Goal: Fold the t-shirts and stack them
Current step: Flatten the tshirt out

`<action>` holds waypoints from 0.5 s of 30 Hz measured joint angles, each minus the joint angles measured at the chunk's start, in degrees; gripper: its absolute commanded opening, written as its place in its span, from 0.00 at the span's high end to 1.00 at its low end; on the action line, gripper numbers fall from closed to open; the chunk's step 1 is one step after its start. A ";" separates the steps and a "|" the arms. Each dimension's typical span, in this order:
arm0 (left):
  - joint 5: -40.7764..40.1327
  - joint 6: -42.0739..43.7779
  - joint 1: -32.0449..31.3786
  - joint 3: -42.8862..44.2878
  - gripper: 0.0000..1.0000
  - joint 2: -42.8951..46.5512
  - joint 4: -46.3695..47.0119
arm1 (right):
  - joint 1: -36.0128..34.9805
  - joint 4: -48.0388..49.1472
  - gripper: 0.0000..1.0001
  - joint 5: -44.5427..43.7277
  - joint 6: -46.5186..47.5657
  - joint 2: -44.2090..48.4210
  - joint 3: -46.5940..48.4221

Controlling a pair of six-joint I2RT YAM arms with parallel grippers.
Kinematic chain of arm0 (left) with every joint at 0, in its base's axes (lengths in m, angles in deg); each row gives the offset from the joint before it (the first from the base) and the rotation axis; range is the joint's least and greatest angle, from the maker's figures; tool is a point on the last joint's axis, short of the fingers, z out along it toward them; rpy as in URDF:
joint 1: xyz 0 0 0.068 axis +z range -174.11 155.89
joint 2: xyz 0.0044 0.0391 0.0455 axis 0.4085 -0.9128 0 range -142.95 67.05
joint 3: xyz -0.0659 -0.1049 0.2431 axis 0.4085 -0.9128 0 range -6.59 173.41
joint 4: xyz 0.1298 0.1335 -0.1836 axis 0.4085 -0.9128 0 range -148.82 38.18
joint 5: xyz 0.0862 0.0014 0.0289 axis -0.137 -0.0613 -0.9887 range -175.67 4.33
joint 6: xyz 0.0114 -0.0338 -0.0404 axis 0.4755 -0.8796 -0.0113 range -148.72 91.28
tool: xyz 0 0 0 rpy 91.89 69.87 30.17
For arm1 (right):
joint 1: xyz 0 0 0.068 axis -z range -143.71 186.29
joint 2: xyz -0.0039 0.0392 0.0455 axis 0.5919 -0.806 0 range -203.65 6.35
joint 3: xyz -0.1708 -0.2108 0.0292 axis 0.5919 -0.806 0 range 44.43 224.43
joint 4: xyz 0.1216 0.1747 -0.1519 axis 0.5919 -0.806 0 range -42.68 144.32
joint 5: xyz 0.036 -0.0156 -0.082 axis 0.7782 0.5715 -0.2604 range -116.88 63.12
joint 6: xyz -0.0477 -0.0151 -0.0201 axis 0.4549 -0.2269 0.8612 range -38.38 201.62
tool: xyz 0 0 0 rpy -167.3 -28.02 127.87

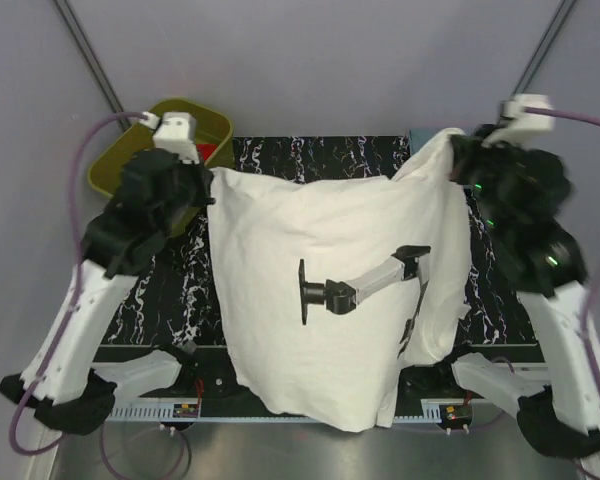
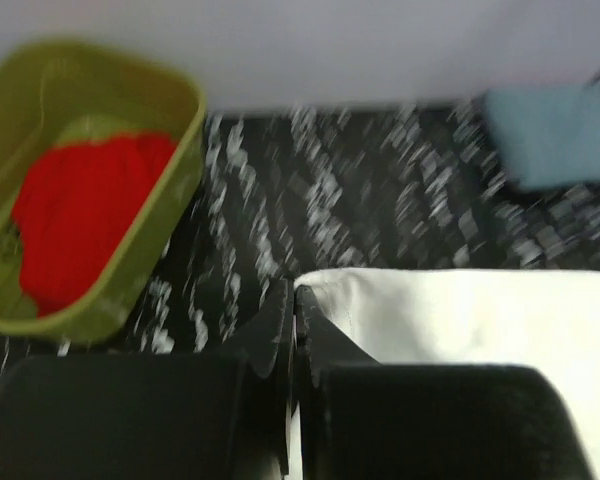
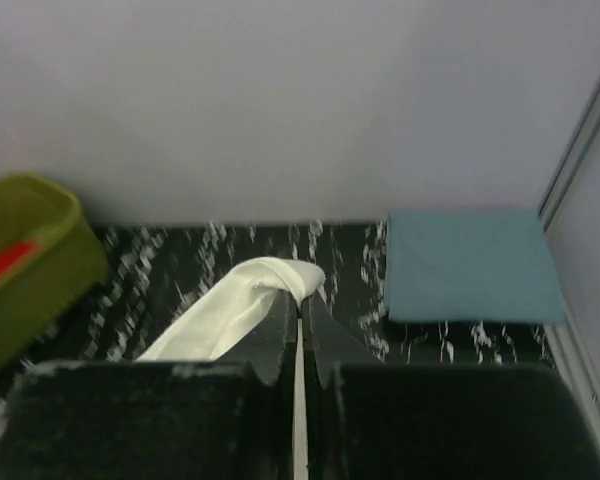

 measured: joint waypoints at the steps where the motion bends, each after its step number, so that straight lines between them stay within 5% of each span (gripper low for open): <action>1: -1.42 -0.09 0.15 -2.47 1.00 -1.62 -0.09 | 0.00 2.23 1.00 0.28 0.57 -2.73 -3.76; 4: -6.78 -1.46 2.45 -10.23 1.00 -11.06 -0.13 | 0.50 8.85 1.00 3.13 1.90 -17.66 -12.46; 8: -11.37 -3.50 8.52 -13.81 1.00 -23.19 -0.13 | 2.95 13.07 1.00 8.55 1.66 -38.84 -12.61; 15: -13.11 -2.80 13.60 -10.49 1.00 -36.57 8.68 | 7.87 14.88 1.00 19.61 0.94 -65.64 7.23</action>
